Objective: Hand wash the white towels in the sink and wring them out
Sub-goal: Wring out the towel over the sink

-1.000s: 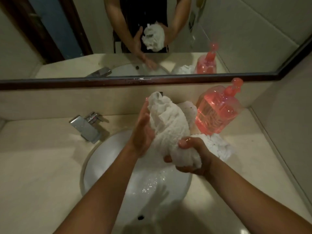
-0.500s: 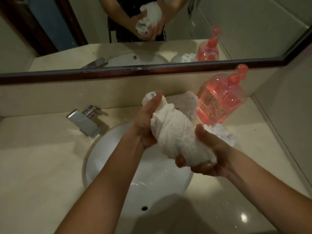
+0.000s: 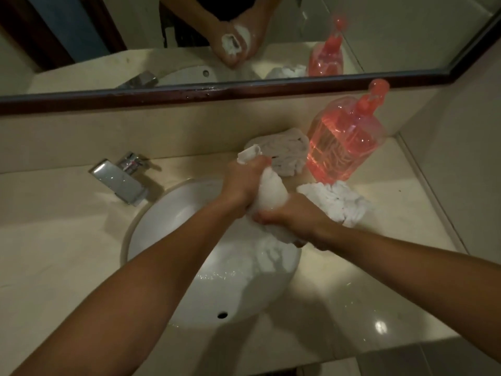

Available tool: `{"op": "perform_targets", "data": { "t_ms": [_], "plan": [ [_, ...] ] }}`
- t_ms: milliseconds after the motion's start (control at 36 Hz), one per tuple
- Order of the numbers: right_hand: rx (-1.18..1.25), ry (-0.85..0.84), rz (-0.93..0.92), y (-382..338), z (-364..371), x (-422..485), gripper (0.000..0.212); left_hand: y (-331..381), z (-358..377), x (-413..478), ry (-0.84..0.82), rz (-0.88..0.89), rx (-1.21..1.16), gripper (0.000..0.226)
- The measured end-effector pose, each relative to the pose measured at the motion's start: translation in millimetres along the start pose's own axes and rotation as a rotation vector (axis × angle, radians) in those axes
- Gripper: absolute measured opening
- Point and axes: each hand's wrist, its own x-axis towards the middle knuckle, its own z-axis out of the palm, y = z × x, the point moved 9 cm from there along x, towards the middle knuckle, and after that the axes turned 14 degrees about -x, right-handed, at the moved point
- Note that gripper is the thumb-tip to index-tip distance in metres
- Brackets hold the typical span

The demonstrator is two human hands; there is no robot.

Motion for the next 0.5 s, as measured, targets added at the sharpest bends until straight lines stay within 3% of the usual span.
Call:
{"op": "perform_targets", "data": {
  "t_ms": [194, 250, 333, 389, 444, 500],
  "plan": [
    [-0.005, 0.081, -0.099, 4, 8, 13, 0.044, 4, -9, -3, 0.097, 0.106, 0.017, 0.016],
    [-0.044, 0.093, -0.175, -7, 4, 7, 0.057, 8, -14, -2, 0.131, 0.124, 0.029, 0.014],
    [-0.019, 0.141, -0.327, -36, -9, -4, 0.053, 7, -32, -2, 0.235, 0.062, -0.115, 0.014],
    [-0.163, 0.209, -0.416, -54, -17, -6, 0.074, 7, -40, -2, 0.26, 0.011, -0.234, 0.021],
    [-0.407, 0.196, -0.425, -63, -11, -4, 0.115, 6, -40, -4, 0.256, -0.035, -0.28, 0.028],
    [-0.548, 0.185, -0.414, -65, -4, 0, 0.14, 9, -41, -7, 0.243, -0.049, -0.288, 0.04]
  ]
}}
